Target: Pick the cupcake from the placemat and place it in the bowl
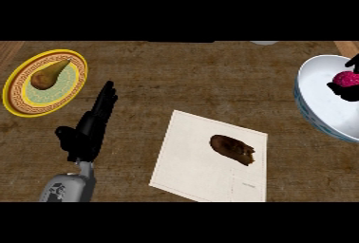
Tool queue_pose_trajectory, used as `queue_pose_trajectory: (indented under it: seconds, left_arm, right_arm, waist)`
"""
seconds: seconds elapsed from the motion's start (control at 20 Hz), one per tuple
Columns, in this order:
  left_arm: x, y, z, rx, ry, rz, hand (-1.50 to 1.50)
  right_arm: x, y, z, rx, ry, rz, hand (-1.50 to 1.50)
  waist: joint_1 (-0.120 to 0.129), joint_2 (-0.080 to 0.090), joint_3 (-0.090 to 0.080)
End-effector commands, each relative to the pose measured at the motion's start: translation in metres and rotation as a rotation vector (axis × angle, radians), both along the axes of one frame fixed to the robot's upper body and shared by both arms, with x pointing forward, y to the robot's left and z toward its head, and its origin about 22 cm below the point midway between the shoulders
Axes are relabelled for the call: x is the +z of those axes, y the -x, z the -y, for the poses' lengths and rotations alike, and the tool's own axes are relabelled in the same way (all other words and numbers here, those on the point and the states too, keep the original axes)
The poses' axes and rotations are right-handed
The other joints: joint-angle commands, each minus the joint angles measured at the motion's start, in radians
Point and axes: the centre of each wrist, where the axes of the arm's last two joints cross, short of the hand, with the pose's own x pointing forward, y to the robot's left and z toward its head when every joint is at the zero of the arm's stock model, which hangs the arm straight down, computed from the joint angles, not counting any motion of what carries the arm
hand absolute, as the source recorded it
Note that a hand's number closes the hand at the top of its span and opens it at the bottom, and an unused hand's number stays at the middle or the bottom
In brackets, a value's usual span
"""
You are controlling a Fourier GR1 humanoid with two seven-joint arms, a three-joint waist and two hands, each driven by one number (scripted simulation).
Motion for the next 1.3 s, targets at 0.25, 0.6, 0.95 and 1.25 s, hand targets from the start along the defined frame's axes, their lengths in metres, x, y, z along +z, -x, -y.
queue_pose_trajectory:
  seconds: [0.25,0.6,0.95,1.25]
  left_arm:
    - [-0.004,-0.001,-0.004,-0.005,0.006,-0.006,0.0]
    - [-0.008,0.002,-0.004,0.004,0.013,-0.016,0.0]
    - [-0.002,0.005,-0.013,0.023,0.007,-0.004,0.0]
    - [0.004,0.005,0.001,0.008,0.007,-0.006,0.0]
  right_arm:
    - [-0.025,-0.004,0.025,0.188,-0.234,0.003,-1.5]
    - [-0.004,-0.003,0.031,0.14,-0.388,0.231,-1.5]
    - [0.016,0.019,0.066,0.075,-0.557,0.217,-1.5]
    - [0.012,0.055,0.119,0.11,-0.673,0.223,-1.5]
  waist:
    - [-0.006,-0.003,0.0]
    - [-0.015,-0.006,-0.001]
    - [-0.02,-0.008,-0.001]
    - [-0.014,-0.005,0.0]
